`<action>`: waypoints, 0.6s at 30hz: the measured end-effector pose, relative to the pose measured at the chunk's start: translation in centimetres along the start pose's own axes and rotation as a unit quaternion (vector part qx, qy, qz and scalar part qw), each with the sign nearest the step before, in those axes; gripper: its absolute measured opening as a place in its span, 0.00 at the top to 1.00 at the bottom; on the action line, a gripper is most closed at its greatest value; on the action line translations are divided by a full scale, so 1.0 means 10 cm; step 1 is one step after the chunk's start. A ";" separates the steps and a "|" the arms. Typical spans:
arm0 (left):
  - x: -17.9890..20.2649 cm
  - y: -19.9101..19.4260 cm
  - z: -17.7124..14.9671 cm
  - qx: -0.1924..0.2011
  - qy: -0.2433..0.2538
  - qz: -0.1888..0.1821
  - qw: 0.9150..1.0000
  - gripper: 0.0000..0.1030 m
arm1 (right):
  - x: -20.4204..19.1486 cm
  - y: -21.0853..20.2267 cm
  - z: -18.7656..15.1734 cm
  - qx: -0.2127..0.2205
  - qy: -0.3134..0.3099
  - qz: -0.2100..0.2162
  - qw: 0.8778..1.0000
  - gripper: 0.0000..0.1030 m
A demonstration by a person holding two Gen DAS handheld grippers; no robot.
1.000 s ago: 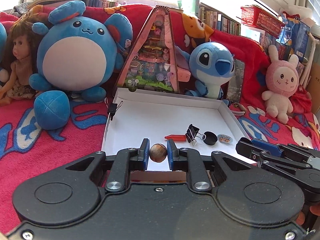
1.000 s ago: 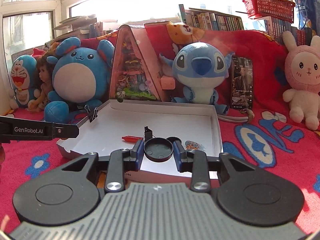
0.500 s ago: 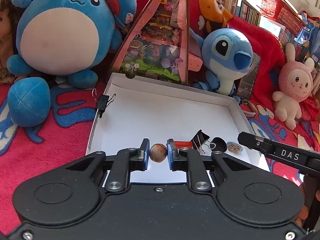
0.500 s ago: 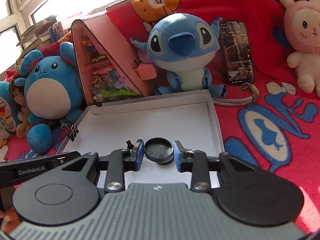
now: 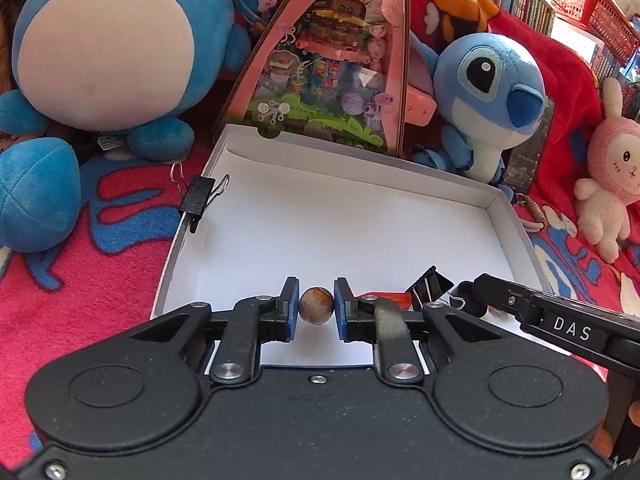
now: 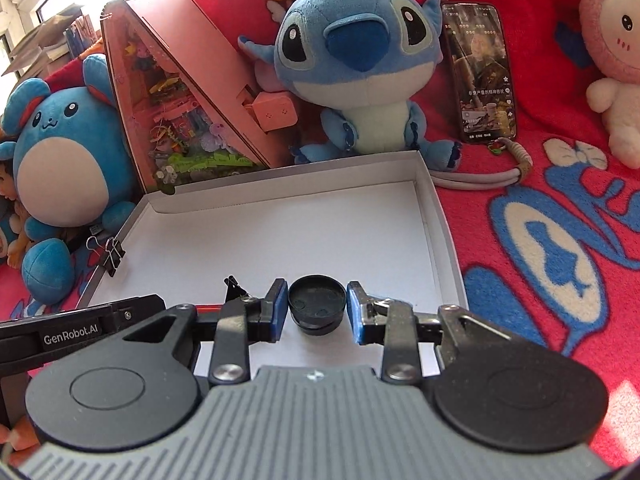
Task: Organize rigid objects
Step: 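Carry the nut with the left tool while the right tool carries the lid into the box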
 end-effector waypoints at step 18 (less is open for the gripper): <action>0.05 0.10 0.03 -0.011 0.006 -0.009 1.000 0.83 | -0.05 0.15 -0.02 -0.008 -0.032 -0.010 0.999 0.64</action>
Point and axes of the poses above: each gripper's, at about its wrist camera, not at the fingertips, and y roughly the way its jaws point, x to its right, z to its top, the point moved 9 cm from there along y, roughly the way its jaws point, and after that the axes turned 8 degrees about y, right-handed, at the moved point
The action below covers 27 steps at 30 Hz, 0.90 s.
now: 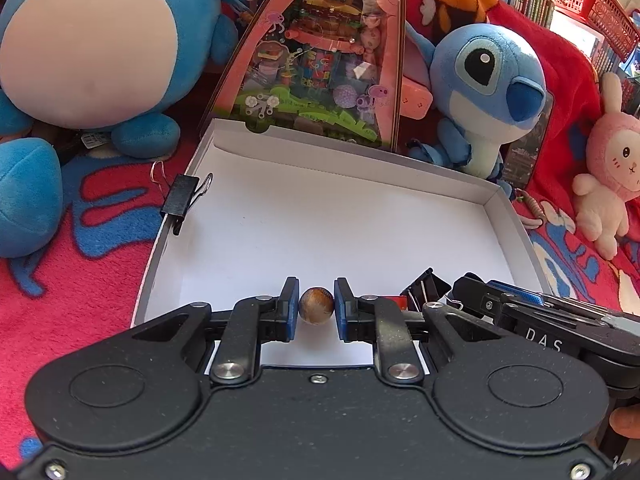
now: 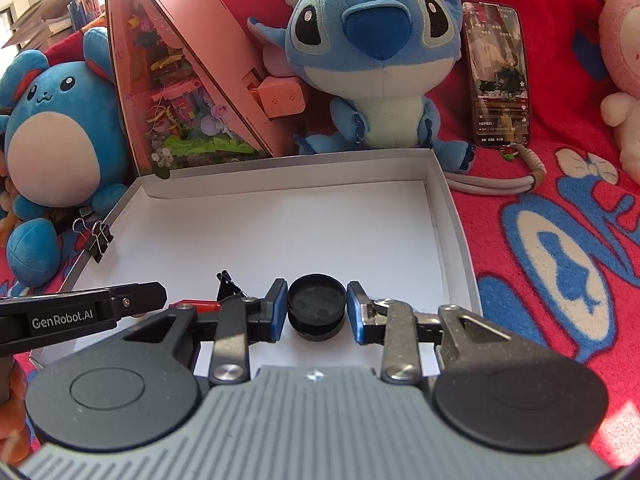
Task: Organize rigid objects
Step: 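Carry the nut with the left tool while the right tool carries the lid into the box, then open the left tool to release the nut while the right tool releases the lid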
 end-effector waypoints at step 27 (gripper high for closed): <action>-0.01 -0.01 0.02 0.008 -0.008 -0.001 1.000 0.82 | 0.00 0.00 -0.03 -0.009 0.004 0.005 1.000 0.64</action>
Point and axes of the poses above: each gripper's, at about its wrist camera, not at the fingertips, and y roughly the way its jaws point, x to its right, z to its top, the point moved 9 cm from there along y, roughly the way its jaws point, and after that the axes turned 8 degrees about y, right-handed, at the moved point
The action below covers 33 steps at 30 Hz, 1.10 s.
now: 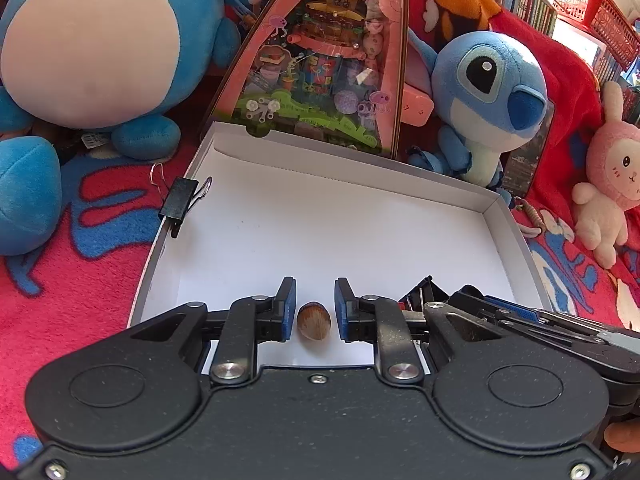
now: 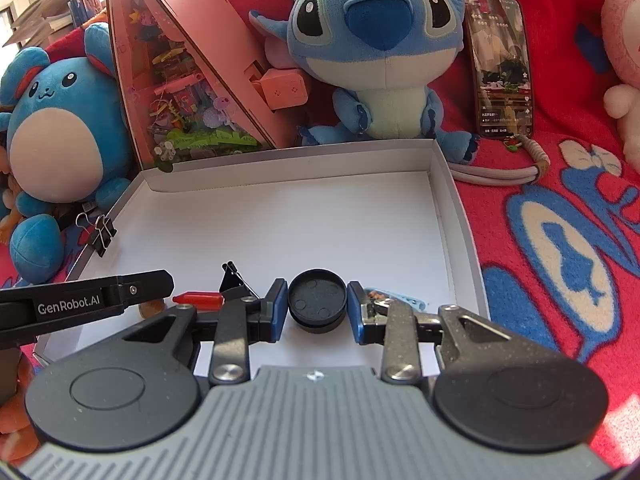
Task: Organize rigid objects
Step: 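Open the left tool to release the nut while the right tool releases the lid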
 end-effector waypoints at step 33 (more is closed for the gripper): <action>-0.09 -0.36 -0.07 0.034 0.017 0.013 0.999 0.67 | 0.06 -0.12 0.03 0.005 0.039 0.023 0.999 0.43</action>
Point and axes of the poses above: each gripper's, at about its wrist camera, not at the fingertips, and y roughly the way its jaws point, x to its right, z to its top, the point moved 9 cm from there along y, roughly the way its jaws point, and after that the axes turned 8 degrees about y, right-handed, at the moved point
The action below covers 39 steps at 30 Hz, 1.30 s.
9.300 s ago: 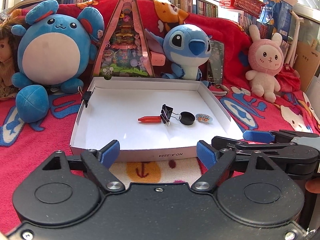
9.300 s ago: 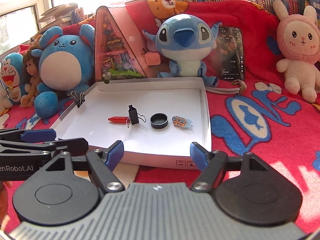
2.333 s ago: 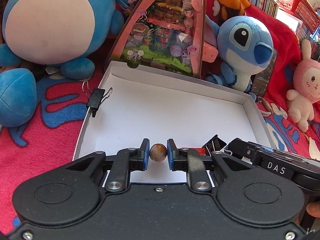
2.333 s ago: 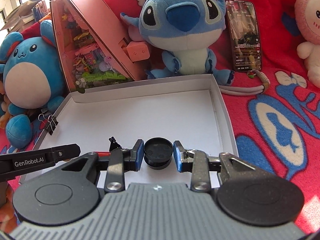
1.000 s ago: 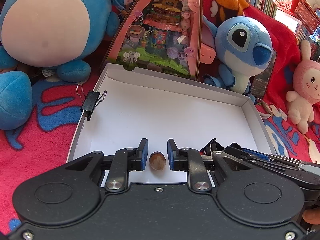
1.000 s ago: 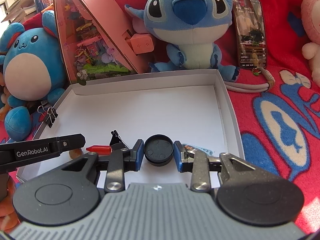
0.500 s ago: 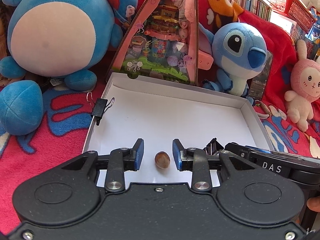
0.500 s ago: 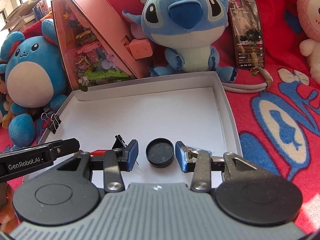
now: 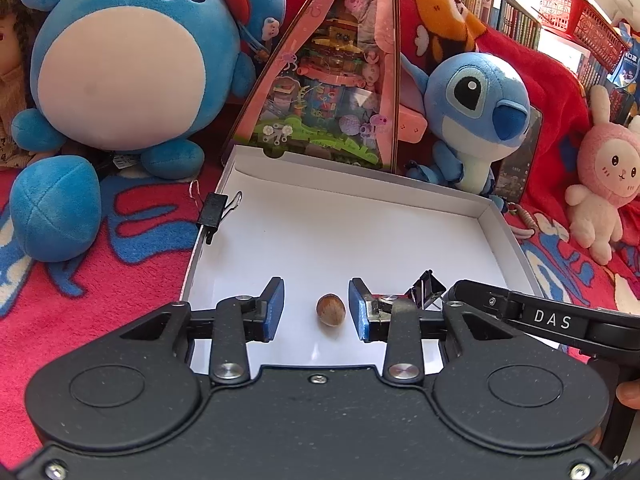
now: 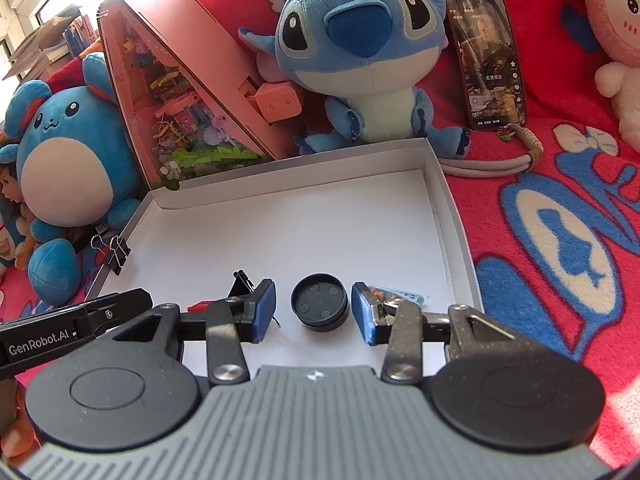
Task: Organize rigid objects
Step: 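Open the left tool to release the nut while the right tool releases the lid, then withdraw both open tools from the box toward the remaining items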
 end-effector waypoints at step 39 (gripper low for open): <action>0.61 -1.43 -1.03 0.089 0.135 -0.030 0.986 0.16 | 0.09 -1.44 -0.84 0.115 -0.155 0.008 0.981 0.00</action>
Point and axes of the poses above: each gripper's, at about its wrist camera, not at the fingertips, and y roughly the way its jaws point, x to its right, z to its top, the point moved 9 cm from there along y, roughly the way its jaws point, and after that the axes turned 8 degrees about y, right-handed, at the moved point
